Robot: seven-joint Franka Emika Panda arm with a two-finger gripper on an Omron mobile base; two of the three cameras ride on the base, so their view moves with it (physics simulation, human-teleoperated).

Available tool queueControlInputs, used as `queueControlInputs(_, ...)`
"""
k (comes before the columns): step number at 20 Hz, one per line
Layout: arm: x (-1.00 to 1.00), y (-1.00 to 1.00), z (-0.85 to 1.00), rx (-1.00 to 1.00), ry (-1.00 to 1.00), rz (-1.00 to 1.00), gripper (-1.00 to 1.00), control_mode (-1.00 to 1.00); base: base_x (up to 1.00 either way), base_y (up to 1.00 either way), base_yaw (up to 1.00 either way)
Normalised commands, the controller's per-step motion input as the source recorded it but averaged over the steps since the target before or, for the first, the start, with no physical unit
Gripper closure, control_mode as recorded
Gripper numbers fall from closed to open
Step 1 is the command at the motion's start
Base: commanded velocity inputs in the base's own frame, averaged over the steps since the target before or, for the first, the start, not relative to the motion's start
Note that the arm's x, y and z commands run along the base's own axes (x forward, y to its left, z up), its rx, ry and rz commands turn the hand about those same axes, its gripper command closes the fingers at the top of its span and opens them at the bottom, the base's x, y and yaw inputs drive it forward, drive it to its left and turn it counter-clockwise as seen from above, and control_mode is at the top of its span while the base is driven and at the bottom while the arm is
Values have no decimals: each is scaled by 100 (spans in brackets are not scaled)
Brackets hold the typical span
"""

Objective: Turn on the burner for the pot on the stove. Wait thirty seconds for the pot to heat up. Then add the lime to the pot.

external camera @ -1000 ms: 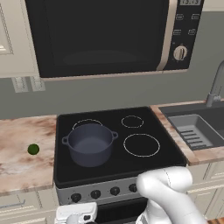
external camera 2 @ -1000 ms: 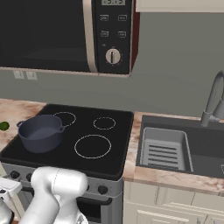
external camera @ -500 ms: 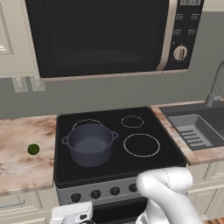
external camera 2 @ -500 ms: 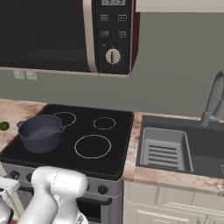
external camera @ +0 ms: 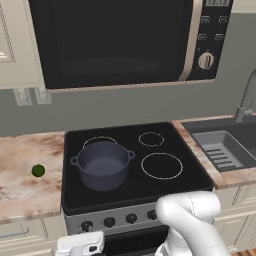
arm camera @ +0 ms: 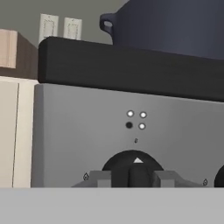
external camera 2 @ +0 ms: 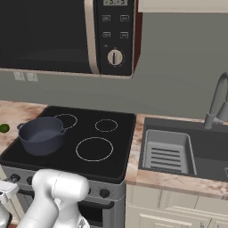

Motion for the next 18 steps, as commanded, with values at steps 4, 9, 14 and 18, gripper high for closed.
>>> queueControlInputs(4,15,0,0,-1,14,0,100,-100,0,0,0)
queueControlInputs(9,1,0,0,-9,6,1,100,-100,0,0,0)
queueControlInputs(14,0,0,-2,-30,4,4,100,-100,0,0,0)
queueControlInputs(18,0,0,-6,-39,3,4,100,-100,0,0,0)
